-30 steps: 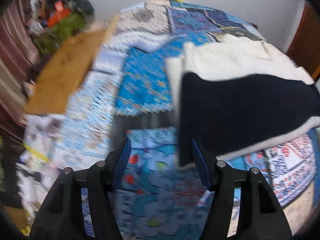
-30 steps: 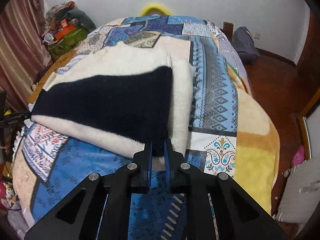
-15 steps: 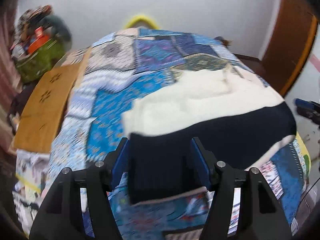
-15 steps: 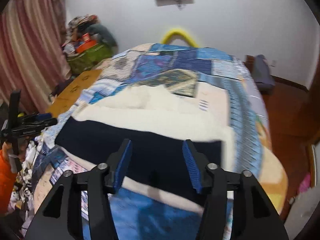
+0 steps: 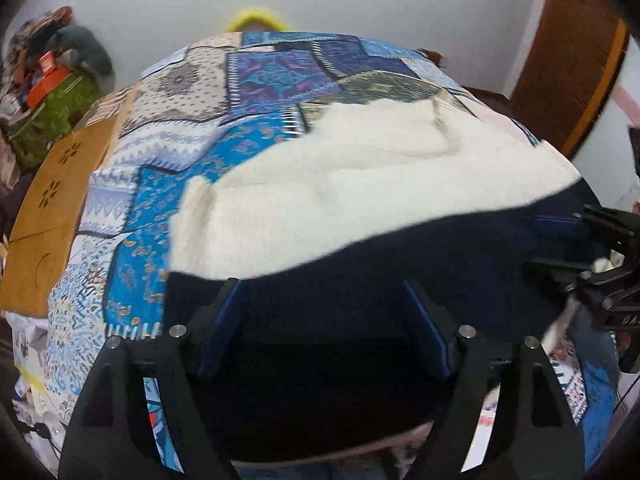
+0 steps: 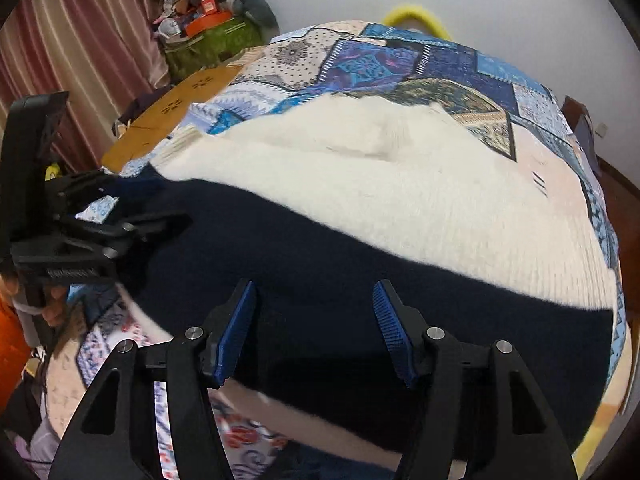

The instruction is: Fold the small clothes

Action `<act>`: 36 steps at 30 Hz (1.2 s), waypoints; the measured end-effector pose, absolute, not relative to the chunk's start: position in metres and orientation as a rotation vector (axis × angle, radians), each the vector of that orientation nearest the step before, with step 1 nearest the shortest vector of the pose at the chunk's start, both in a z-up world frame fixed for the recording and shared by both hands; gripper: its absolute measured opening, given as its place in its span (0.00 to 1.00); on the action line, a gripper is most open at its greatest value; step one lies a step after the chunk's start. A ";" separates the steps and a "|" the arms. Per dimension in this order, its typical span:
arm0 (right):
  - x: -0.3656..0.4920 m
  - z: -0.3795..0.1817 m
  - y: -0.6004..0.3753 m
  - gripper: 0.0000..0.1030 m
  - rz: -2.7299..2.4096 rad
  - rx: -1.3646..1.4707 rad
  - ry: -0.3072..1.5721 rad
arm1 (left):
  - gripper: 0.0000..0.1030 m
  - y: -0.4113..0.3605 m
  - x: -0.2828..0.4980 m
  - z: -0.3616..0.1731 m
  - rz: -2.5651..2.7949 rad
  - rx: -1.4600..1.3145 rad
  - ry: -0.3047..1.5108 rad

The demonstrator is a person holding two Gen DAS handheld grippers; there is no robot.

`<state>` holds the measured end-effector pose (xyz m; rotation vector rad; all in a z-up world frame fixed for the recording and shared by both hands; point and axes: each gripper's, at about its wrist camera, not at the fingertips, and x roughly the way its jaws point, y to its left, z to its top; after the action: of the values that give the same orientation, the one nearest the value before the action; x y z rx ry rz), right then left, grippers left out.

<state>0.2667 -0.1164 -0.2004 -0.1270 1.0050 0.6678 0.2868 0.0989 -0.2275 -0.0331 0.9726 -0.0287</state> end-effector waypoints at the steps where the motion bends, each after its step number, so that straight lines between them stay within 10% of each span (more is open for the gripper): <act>1: 0.267 -0.200 -0.123 0.55 0.653 -0.120 1.000 | 0.78 0.103 0.286 -0.228 -0.025 -0.044 0.973; 36: 0.246 -0.143 -0.184 0.62 0.507 -0.111 0.865 | 0.78 0.168 0.199 -0.201 0.148 -0.311 0.938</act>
<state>0.2460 -0.1837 -0.1426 -0.1113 0.8650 0.5074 0.1992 0.1684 -0.2009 -0.3107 0.9376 0.1476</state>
